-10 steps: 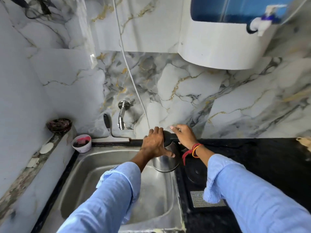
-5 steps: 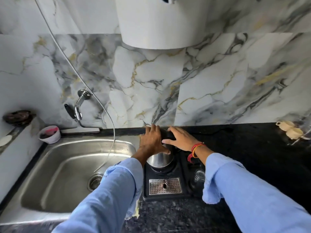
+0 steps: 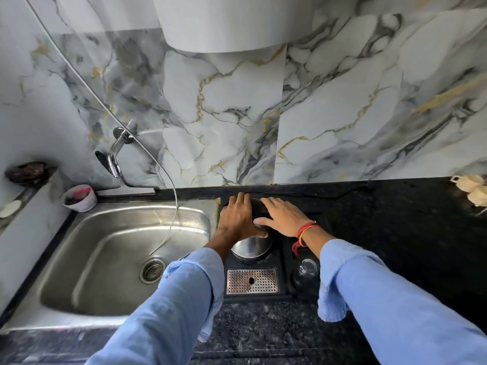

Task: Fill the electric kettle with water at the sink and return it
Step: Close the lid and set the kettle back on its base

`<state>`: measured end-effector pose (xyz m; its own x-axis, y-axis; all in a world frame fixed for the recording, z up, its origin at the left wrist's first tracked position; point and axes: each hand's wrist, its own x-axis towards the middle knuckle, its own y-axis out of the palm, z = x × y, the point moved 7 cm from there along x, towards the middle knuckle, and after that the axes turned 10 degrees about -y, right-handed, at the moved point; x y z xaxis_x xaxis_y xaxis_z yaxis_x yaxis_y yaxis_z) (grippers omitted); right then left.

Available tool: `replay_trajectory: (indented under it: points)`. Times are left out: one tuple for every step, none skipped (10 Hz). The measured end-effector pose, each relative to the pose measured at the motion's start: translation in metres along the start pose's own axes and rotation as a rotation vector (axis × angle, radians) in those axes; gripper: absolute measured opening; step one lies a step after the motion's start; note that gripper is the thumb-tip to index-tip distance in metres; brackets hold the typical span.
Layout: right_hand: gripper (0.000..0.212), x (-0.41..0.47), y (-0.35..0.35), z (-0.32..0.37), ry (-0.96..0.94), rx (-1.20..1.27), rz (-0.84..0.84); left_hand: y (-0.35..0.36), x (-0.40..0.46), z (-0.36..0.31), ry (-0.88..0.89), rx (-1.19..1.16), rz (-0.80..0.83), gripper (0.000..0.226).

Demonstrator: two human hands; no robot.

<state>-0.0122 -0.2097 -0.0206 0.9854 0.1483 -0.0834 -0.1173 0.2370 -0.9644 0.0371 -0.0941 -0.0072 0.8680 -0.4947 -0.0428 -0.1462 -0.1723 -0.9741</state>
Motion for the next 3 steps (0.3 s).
replay_trajectory:
  points:
    - [0.084,-0.002,0.004,0.001,0.014,-0.012,-0.031,-0.001,-0.002,0.000,-0.005,0.005,0.021,0.117]
    - [0.090,-0.001,0.005,0.006,0.015,-0.013,-0.002,0.001,-0.008,0.003,-0.014,0.001,0.027,0.134]
    - [0.093,-0.006,0.001,0.010,0.053,-0.016,0.020,0.001,-0.013,0.001,-0.005,-0.022,0.073,0.145]
